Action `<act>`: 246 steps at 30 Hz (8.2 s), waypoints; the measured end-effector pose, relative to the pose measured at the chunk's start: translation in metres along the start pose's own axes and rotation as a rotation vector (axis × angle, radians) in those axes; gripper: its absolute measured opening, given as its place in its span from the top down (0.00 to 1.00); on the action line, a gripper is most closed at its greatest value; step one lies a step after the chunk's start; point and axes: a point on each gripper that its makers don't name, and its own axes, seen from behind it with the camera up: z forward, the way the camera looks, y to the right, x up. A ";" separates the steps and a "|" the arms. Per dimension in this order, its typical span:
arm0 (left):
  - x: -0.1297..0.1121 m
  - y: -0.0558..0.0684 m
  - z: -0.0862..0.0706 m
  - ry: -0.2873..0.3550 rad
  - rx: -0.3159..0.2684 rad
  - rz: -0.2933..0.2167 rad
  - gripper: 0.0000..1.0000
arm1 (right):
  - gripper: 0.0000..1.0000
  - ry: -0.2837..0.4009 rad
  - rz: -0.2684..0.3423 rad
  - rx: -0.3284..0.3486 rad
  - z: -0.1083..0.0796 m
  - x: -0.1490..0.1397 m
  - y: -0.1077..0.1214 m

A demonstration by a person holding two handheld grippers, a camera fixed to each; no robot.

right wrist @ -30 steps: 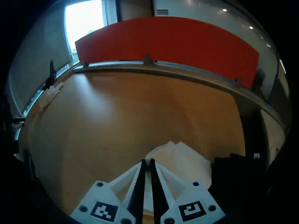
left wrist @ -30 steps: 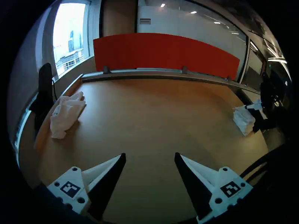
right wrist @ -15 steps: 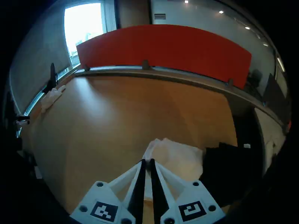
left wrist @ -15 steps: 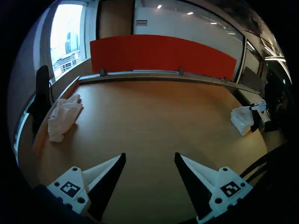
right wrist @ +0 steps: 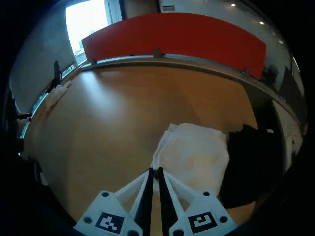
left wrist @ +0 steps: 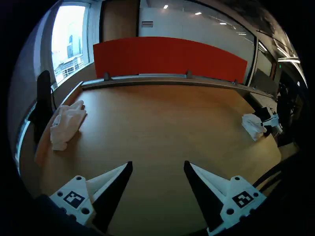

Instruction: Fold towel

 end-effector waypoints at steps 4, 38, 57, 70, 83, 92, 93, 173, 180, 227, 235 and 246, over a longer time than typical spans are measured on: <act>0.000 -0.003 -0.001 0.001 0.006 0.000 0.03 | 0.91 -0.005 0.011 -0.003 0.002 -0.005 0.000; -0.003 -0.006 -0.001 -0.004 0.006 -0.002 0.03 | 0.45 -0.049 0.008 0.049 0.008 -0.027 -0.018; 0.000 -0.011 -0.002 0.005 0.006 -0.006 0.03 | 0.12 -0.021 0.019 0.066 0.008 -0.016 -0.031; -0.003 -0.016 -0.007 0.003 0.011 -0.002 0.03 | 0.12 -0.060 0.015 0.069 0.022 -0.035 -0.037; -0.002 -0.019 -0.007 0.011 0.009 -0.007 0.03 | 0.12 -0.001 0.034 0.043 0.009 -0.020 -0.038; 0.005 -0.024 -0.002 0.026 0.005 -0.008 0.03 | 0.00 0.074 0.069 -0.004 0.001 -0.004 -0.042; 0.006 -0.025 -0.001 0.027 0.004 -0.009 0.03 | 0.00 0.087 0.074 -0.011 0.000 -0.002 -0.043; 0.155 -0.095 0.054 0.623 0.045 0.002 0.03 | 0.01 0.865 0.061 -0.395 -0.080 0.204 -0.151; 0.137 -0.110 0.065 0.616 0.095 0.020 0.03 | 0.01 0.865 0.067 -0.384 -0.076 0.201 -0.163; 0.049 -0.127 0.126 0.707 0.140 -0.021 0.03 | 0.01 0.846 0.058 -0.340 -0.031 0.197 -0.193; 0.047 -0.123 0.126 0.705 0.137 0.003 0.03 | 0.01 0.835 0.055 -0.338 -0.028 0.194 -0.193; 0.046 -0.122 0.127 0.703 0.137 0.004 0.03 | 0.01 0.841 0.060 -0.337 -0.027 0.192 -0.189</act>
